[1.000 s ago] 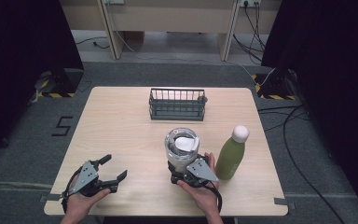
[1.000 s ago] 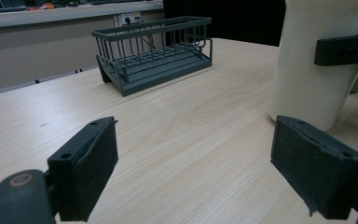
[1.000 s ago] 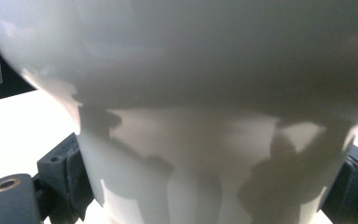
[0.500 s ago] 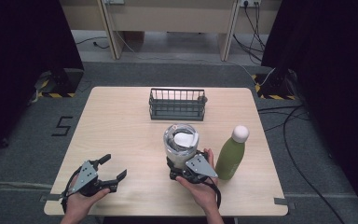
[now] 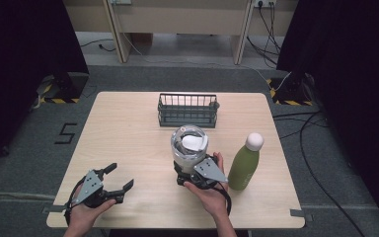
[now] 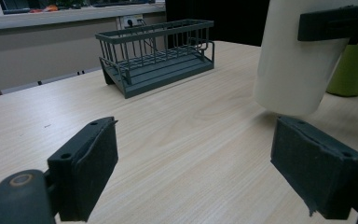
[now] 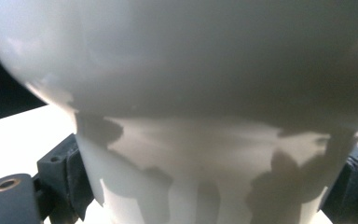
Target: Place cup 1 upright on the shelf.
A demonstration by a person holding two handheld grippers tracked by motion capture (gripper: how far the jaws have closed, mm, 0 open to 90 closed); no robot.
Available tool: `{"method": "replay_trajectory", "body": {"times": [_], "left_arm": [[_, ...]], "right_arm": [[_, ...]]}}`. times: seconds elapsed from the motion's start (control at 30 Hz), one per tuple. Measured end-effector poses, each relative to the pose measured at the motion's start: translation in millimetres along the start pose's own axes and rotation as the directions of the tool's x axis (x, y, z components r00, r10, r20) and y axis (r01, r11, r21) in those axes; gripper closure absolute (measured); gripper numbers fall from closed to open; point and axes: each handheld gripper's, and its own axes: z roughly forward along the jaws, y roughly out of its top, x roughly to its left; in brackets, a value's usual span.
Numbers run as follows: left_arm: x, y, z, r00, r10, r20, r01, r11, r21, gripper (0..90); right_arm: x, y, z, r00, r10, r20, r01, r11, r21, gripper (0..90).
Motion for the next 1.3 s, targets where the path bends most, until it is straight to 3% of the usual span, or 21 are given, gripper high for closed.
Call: {"method": "replay_trajectory", "body": {"times": [1.3], "left_arm": [[1.2,0.4,-1.8,1.0000,-0.005,-0.005,0.005,1.0000,-0.008,14.1]], "right_arm": [[-11.8,23.7,35.4,0.9995,0.015,0.028,-0.014,1.000,-0.005,10.3]]}}
